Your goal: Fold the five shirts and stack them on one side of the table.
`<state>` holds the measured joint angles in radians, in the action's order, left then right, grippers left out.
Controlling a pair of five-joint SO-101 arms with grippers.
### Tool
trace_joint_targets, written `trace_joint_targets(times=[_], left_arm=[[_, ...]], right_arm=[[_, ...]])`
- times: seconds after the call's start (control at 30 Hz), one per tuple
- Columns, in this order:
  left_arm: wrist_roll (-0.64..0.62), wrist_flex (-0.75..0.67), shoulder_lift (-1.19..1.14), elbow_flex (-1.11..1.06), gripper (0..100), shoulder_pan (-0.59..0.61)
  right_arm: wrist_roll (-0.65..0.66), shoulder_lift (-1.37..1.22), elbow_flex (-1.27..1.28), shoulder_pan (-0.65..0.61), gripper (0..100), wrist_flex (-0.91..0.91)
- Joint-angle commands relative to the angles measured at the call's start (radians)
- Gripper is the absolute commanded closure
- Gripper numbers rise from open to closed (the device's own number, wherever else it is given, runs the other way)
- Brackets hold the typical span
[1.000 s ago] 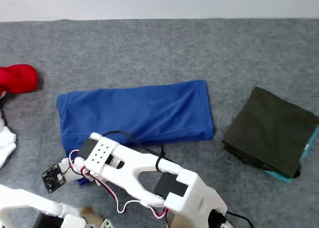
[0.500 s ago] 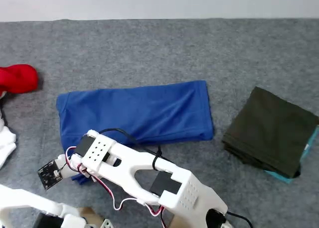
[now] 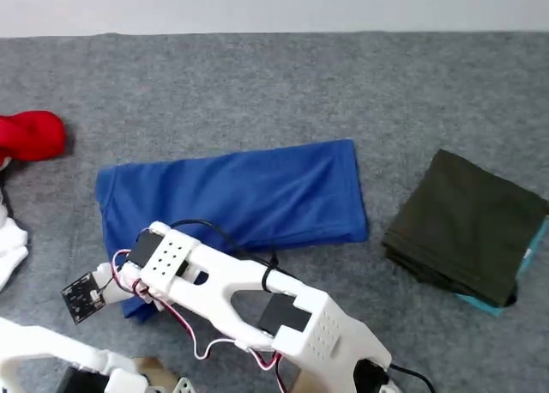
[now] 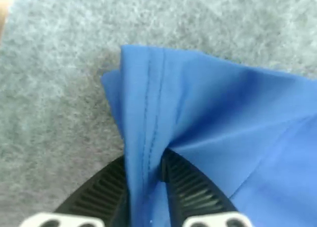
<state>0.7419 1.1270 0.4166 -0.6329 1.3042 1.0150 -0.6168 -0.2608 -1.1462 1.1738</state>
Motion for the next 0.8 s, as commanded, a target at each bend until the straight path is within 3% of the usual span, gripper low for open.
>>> trace_joint_targets(times=[0.0, 0.77], left_arm=[[0.006, -0.025, 0.032, -0.001, 100, -0.005], [0.009, -0.026, 0.034, 0.004, 100, -0.005]], right_arm=[[0.012, -0.002, -0.048, 0.028, 98.8, -0.001], [0.008, -0.004, -0.195, 0.196, 98.8, -0.131]])
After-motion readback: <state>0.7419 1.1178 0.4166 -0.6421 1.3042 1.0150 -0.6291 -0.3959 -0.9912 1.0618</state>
